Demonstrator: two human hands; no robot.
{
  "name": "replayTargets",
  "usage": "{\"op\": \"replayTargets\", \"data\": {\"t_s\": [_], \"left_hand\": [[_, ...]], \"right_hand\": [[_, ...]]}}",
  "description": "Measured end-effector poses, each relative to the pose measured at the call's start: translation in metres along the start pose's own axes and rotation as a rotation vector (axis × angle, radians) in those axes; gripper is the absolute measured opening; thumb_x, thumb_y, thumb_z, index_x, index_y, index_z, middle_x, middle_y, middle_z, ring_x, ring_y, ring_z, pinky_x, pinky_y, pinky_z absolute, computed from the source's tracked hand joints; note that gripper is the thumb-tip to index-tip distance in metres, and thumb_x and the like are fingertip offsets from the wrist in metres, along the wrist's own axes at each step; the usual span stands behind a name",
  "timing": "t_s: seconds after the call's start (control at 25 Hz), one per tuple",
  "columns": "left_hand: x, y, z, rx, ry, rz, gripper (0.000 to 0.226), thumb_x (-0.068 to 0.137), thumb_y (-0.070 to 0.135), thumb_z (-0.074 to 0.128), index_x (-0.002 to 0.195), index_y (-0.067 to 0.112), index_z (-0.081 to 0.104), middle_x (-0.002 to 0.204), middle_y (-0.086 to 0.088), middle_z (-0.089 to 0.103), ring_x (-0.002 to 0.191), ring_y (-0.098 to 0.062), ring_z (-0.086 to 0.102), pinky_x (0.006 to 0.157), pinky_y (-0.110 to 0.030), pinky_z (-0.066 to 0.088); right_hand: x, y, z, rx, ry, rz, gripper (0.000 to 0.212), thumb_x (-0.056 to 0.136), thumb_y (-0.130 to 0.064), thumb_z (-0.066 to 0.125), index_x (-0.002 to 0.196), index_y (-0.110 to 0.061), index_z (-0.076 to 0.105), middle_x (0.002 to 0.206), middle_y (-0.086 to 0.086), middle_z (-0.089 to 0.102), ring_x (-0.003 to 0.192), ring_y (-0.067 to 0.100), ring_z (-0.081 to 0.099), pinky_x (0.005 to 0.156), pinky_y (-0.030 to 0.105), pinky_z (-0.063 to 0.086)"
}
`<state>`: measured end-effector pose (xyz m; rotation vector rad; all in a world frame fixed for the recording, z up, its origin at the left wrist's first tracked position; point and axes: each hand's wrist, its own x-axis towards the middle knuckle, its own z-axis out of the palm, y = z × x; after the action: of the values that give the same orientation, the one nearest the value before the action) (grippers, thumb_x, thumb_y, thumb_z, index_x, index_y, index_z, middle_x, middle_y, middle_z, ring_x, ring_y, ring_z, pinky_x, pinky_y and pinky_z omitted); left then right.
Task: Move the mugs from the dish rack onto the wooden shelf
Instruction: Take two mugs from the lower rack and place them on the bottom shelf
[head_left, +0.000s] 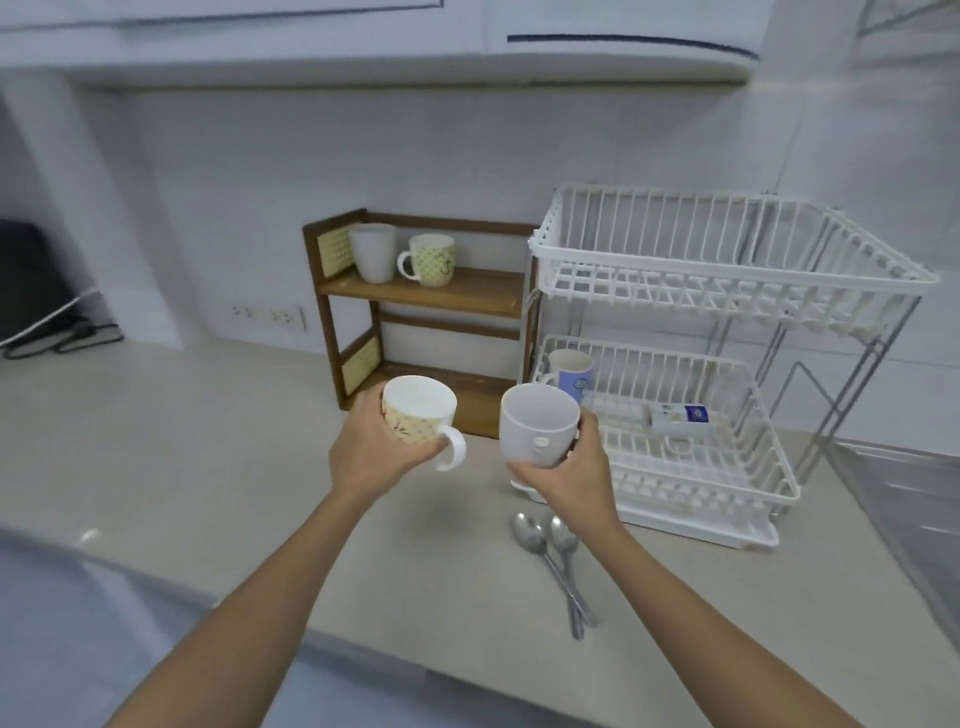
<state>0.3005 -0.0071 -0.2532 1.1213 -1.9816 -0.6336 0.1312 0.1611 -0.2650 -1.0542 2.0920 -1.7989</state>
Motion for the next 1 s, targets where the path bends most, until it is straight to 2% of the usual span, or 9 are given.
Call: {"op": "replayTargets", "data": {"t_s": [0.12,0.28,0.36,0.6,0.8,1.0], "left_hand": [[0.018,-0.028,-0.018,0.021,0.056,-0.094,0.101,0.038,0.073,0.072,0.125,0.033,0.040,0.118,0.011,0.050,0.108,-0.016,0.055,0.081,-0.039,0.054],[0.061,-0.062,-0.024,0.039,0.039,-0.137,0.104,0.042,0.068,0.075,0.130,0.027,0.039,0.123,0.005,0.048,0.111,-0.019,0.054,0.085,-0.040,0.054],[0.086,-0.077,-0.019,0.036,0.026,-0.143,0.103,0.044,0.065,0.078,0.131,0.024,0.040,0.124,0.003,0.048,0.111,-0.021,0.054,0.085,-0.039,0.053],[0.165,-0.123,0.026,-0.012,-0.058,-0.167,0.101,0.048,0.051,0.084,0.133,0.019,0.040,0.125,-0.001,0.048,0.114,-0.023,0.053,0.088,-0.037,0.051],[0.221,-0.165,0.072,0.054,-0.111,-0.216,0.103,0.044,0.062,0.078,0.133,0.026,0.040,0.124,0.002,0.054,0.117,-0.022,0.051,0.086,-0.040,0.052],[0.259,-0.192,0.119,0.019,-0.142,-0.207,0.100,0.044,0.056,0.083,0.129,0.021,0.044,0.125,-0.001,0.057,0.117,-0.023,0.053,0.086,-0.038,0.051]], "right_hand": [[0.009,-0.007,0.047,0.016,-0.057,0.007,0.088,0.041,-0.044,0.087,0.115,-0.050,0.039,0.106,-0.028,0.058,0.097,-0.007,0.058,0.071,0.012,0.047],[0.032,-0.011,0.110,-0.081,-0.065,0.026,0.096,0.041,-0.057,0.082,0.124,-0.043,0.036,0.109,-0.019,0.059,0.096,0.005,0.059,0.075,0.024,0.051],[0.050,-0.008,0.139,-0.134,-0.054,0.058,0.100,0.041,-0.062,0.080,0.127,-0.039,0.034,0.111,-0.016,0.058,0.097,0.008,0.058,0.072,0.023,0.051],[0.124,0.018,0.212,-0.176,0.029,0.169,0.100,0.050,-0.038,0.090,0.134,-0.027,0.037,0.125,-0.003,0.058,0.106,0.015,0.055,0.083,0.031,0.050],[0.182,0.064,0.255,-0.231,0.120,0.246,0.101,0.056,-0.032,0.090,0.139,-0.019,0.032,0.132,0.004,0.053,0.118,0.025,0.054,0.090,0.038,0.051],[0.224,0.102,0.279,-0.245,0.148,0.290,0.101,0.054,-0.026,0.092,0.137,-0.017,0.034,0.132,0.004,0.054,0.120,0.025,0.052,0.093,0.035,0.046]]}}
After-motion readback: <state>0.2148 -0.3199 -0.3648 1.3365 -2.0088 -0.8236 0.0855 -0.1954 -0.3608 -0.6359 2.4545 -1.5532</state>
